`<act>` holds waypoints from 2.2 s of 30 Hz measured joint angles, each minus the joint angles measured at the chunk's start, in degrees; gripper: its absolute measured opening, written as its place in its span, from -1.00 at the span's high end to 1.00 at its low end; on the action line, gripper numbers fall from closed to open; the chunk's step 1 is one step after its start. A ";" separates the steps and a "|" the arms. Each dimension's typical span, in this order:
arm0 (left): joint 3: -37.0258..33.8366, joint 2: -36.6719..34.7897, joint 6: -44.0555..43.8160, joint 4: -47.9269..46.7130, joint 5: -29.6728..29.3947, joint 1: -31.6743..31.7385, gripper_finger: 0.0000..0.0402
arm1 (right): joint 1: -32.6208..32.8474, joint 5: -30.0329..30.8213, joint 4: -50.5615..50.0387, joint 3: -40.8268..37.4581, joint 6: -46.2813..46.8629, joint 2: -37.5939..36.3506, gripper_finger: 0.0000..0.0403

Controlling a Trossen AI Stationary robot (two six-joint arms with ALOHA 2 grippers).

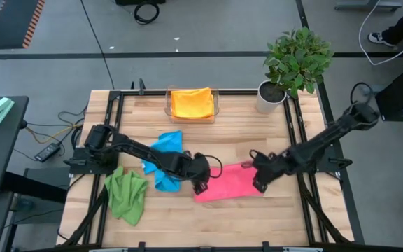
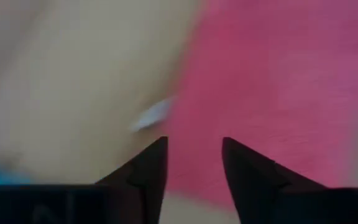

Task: Fold microfiber towels
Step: Fold the pink microfiber towel

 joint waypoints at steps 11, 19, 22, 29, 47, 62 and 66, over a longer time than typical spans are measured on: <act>0.26 9.96 2.87 17.71 15.74 3.81 0.91 | -0.92 0.05 22.00 -12.12 2.03 6.65 0.97; 0.55 12.01 -4.68 31.08 23.34 -1.12 0.93 | -13.47 0.92 19.64 -10.44 -17.77 6.46 0.99; 4.14 11.32 -4.65 31.77 24.25 -2.23 0.90 | -17.39 -2.01 14.83 -6.49 -22.50 6.45 0.99; 9.73 7.54 5.81 21.17 10.84 -0.62 0.96 | -9.12 -5.62 4.37 1.11 -18.60 5.15 0.99; 6.26 13.83 -19.25 34.86 28.05 16.87 0.40 | 3.86 -1.72 10.42 -3.53 1.28 5.31 1.00; 6.32 16.62 -20.29 36.91 30.62 15.45 0.05 | 3.84 -0.68 10.58 -3.53 0.88 5.31 1.00; 6.34 17.09 -20.25 37.52 29.54 14.46 0.11 | 3.83 -0.20 10.56 -3.53 1.14 5.31 1.00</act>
